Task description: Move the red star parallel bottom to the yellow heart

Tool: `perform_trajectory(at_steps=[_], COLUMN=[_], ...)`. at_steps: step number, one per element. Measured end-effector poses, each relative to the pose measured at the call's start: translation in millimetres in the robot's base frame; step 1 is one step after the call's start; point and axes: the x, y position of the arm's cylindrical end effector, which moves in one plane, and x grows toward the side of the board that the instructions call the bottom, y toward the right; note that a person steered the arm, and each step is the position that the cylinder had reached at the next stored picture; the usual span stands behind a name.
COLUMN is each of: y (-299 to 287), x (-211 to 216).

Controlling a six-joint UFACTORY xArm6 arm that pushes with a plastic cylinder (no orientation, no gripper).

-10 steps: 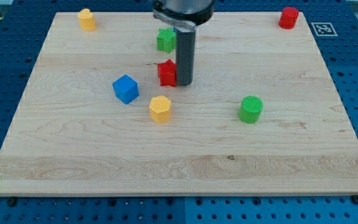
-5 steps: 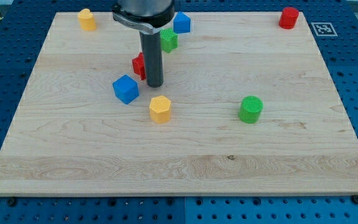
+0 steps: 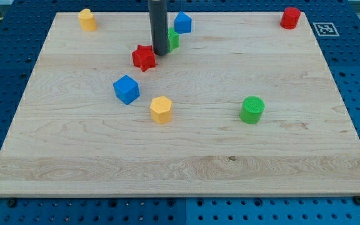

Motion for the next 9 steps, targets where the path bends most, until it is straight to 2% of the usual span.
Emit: perform_trajectory(at_steps=[6,9], y=[1.8,-25.3], x=[22.5,38.8])
